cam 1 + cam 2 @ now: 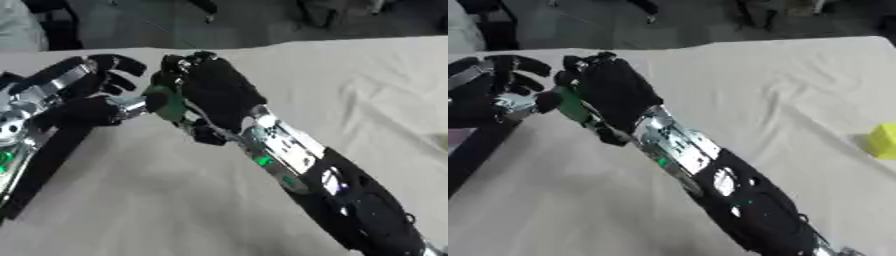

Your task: Pick up the objects with one hand, pass them to the other hand, and then place them into the box on the other side of the table.

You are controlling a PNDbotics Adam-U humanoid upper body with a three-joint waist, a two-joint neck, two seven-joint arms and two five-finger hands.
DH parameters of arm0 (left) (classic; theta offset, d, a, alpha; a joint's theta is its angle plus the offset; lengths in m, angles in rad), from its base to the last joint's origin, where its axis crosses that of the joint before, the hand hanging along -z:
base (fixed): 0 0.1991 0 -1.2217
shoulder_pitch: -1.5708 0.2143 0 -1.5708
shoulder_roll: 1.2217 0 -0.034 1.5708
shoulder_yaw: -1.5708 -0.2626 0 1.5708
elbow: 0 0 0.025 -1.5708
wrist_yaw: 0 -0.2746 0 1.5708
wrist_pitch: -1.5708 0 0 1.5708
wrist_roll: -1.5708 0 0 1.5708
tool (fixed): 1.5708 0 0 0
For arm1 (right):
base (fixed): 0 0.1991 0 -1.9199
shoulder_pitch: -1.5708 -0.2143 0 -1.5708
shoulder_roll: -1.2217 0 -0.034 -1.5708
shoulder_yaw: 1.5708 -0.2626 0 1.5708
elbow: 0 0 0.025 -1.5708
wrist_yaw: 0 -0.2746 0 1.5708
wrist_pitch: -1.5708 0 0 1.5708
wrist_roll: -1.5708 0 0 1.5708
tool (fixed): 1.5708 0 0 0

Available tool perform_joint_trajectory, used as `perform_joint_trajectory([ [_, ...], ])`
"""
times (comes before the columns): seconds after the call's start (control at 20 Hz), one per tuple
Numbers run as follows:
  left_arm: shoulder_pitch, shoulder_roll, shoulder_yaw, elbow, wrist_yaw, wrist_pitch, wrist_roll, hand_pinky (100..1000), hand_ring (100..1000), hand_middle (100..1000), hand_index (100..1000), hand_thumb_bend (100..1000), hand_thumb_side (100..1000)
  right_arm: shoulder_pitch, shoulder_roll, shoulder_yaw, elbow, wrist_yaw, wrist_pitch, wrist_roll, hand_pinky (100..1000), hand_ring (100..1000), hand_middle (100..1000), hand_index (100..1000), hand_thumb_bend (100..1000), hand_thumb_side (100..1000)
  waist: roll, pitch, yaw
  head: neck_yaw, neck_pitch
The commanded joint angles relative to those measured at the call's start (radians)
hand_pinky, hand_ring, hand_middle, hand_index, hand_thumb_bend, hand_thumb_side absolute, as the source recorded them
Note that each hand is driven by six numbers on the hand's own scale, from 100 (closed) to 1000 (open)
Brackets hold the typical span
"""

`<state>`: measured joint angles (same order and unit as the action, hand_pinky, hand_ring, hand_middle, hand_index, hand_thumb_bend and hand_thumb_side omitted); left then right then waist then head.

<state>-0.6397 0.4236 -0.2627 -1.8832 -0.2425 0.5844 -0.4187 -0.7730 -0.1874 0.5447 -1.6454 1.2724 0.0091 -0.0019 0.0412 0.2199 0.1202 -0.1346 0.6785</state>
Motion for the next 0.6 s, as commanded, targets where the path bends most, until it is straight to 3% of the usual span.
perform_joint_trajectory([
  [0.05, -0.005, 0.029, 0.032, -0.037, -0.012, 0.019, 0.015, 876, 800, 820, 848, 558, 538, -0.010, 0.004, 0.003, -0.013, -0.001, -0.001, -0.011, 562, 507, 510, 577, 193, 100, 0.000, -0.019, 0.002, -0.005, -0.010],
  [0.3, 0.008, 0.045, 0.039, -0.063, -0.022, 0.049, 0.038, 895, 806, 825, 855, 588, 555, -0.009, 0.002, 0.007, -0.020, -0.013, -0.002, -0.017, 551, 499, 505, 573, 188, 100, 0.001, -0.019, 0.003, -0.010, -0.007],
  [0.6, 0.012, 0.057, 0.003, -0.047, 0.014, 0.131, 0.017, 931, 824, 841, 878, 588, 599, -0.010, 0.010, 0.015, -0.040, 0.000, 0.005, -0.064, 479, 441, 500, 568, 193, 100, 0.003, -0.020, 0.002, -0.012, -0.009],
])
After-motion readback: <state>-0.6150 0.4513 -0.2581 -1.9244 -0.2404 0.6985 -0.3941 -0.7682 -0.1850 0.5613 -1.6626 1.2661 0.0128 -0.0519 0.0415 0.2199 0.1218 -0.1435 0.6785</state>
